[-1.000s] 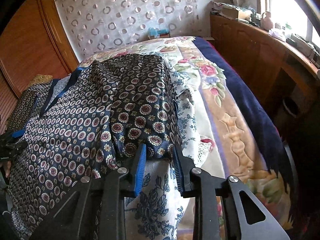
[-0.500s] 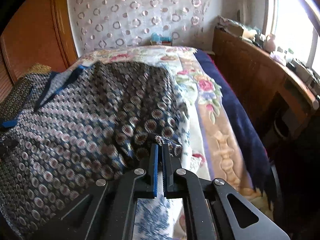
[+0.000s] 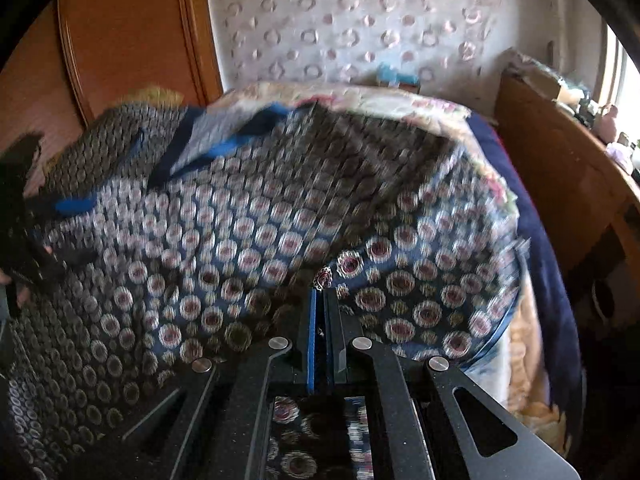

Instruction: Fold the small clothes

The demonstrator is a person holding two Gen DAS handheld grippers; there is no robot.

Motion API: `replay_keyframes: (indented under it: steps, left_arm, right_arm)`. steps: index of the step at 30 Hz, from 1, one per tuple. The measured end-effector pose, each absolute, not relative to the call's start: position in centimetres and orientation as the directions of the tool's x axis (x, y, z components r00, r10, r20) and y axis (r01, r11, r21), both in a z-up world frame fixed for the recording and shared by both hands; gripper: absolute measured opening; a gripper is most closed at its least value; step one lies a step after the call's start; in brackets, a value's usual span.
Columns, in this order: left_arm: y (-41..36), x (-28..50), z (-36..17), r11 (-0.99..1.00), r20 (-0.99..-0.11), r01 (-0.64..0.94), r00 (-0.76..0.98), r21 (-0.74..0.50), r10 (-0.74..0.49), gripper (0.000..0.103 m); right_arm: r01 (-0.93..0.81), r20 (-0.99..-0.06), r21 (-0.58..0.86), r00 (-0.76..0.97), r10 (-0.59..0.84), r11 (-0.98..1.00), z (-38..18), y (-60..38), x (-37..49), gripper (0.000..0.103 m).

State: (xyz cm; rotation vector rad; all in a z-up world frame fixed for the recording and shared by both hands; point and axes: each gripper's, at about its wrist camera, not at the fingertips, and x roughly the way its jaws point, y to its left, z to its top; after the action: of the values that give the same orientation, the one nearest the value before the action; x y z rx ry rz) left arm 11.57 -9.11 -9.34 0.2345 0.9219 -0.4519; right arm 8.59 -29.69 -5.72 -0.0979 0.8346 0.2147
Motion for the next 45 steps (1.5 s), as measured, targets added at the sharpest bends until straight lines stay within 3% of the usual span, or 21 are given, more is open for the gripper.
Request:
replay_keyframes:
  steps: [5, 10, 13, 15, 18, 27, 39, 43, 45]
  left_arm:
    - [-8.1, 11.1, -8.4, 0.887, -0.781, 0.46, 0.538, -0.043, -0.317, 0.103]
    - [-7.7, 9.8, -6.1, 0.898, -0.724, 0.441, 0.615, -0.013, -0.312, 0.103]
    - [-7.6, 9.0, -4.9, 0.902, -0.694, 0.432, 0.648, -0.005, -0.314, 0.103]
    - [-7.5, 8.4, -4.3, 0.903, -0.677, 0.429, 0.665, 0.0, -0.316, 0.103]
    - [-7.4, 7.8, -3.6, 0.904, -0.664, 0.428, 0.674, -0.007, -0.325, 0.103]
    - [-8.1, 6.5, -2.4, 0.894, -0.636, 0.447, 0.684, -0.021, -0.357, 0.103]
    - [-8.2, 5.9, -2.8, 0.89, -0.64, 0.454, 0.673, -0.038, -0.37, 0.103]
    - [-8.0, 5.8, -2.9, 0.894, -0.639, 0.447, 0.676, -0.04, -0.367, 0.103]
    - [-7.7, 5.8, -2.9, 0.896, -0.637, 0.441, 0.678, -0.044, -0.365, 0.103]
  right_arm:
    - [-0.214, -0.742, 0.022, 0.651, 0.16, 0.977, -5.6, -30.3, 8.3, 0.003]
    - [-0.201, -0.73, 0.004, 0.669, 0.14, 0.98, -4.0, -29.7, 7.3, 0.006]
    - [-0.193, -0.703, 0.018, 0.695, 0.15, 0.981, -2.4, -30.3, 6.2, 0.024]
    - [-0.184, -0.681, 0.019, 0.717, 0.147, 0.983, -1.5, -30.9, 5.6, 0.044]
    - [-0.156, -0.645, 0.02, 0.753, 0.132, 0.988, -0.3, -32.1, 4.6, 0.046]
    - [0.014, -0.719, 0.013, 0.695, -0.001, 1.0, -3.0, -36.9, 6.6, 0.046]
    - [0.048, -0.771, 0.169, 0.629, 0.102, 0.984, -5.7, -39.3, 9.0, 0.045]
    - [0.024, -0.762, 0.152, 0.64, 0.101, 0.988, -5.3, -40.6, 9.9, 0.028]
    - [0.029, -0.759, 0.087, 0.649, 0.047, 0.996, -4.9, -40.8, 9.6, 0.011]
